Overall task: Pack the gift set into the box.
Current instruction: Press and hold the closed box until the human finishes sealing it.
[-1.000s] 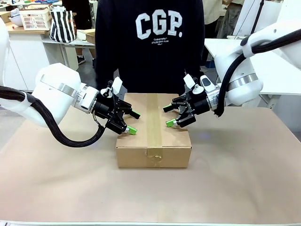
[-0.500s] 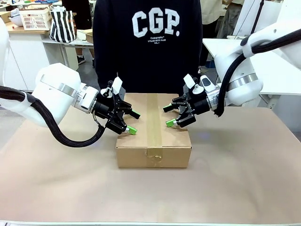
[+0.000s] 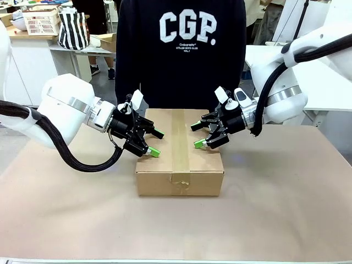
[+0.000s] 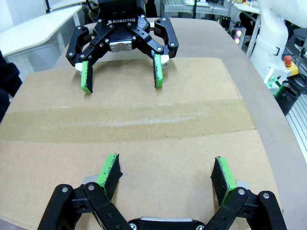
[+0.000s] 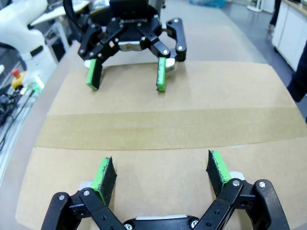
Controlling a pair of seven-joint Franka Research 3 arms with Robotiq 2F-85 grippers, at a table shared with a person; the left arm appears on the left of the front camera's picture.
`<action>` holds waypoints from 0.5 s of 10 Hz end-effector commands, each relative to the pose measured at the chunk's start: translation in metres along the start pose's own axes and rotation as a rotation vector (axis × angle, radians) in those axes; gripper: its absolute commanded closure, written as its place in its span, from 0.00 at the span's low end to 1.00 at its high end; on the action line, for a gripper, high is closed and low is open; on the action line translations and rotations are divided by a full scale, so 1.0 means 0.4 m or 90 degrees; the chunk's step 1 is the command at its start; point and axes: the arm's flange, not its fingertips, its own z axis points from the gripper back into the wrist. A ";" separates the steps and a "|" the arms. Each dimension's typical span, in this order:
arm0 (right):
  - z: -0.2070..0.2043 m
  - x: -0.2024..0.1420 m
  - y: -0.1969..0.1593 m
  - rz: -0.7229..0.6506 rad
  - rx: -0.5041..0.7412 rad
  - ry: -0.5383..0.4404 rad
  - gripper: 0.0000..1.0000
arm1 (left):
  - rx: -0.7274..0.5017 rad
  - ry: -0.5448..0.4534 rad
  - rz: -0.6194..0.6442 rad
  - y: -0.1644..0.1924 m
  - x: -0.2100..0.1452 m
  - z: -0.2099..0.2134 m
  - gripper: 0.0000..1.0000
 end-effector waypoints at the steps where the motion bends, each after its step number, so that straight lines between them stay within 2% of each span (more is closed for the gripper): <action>1: 0.000 0.000 0.000 0.000 0.000 0.000 0.00 | -0.072 -0.132 0.148 0.029 0.019 0.030 0.00; 2: 0.054 0.044 -0.021 -0.217 0.107 -0.005 0.00 | -0.134 -0.278 0.336 0.034 0.065 0.071 0.00; 3: 0.112 0.095 -0.013 -0.353 0.140 -0.050 0.00 | -0.159 -0.305 0.414 0.014 0.128 0.096 0.00; 4: 0.153 0.134 0.005 -0.423 0.188 -0.078 0.00 | -0.152 -0.305 0.450 -0.016 0.182 0.121 0.00; 5: 0.188 0.151 0.026 -0.497 0.206 -0.070 0.00 | -0.148 -0.286 0.487 -0.047 0.212 0.142 0.00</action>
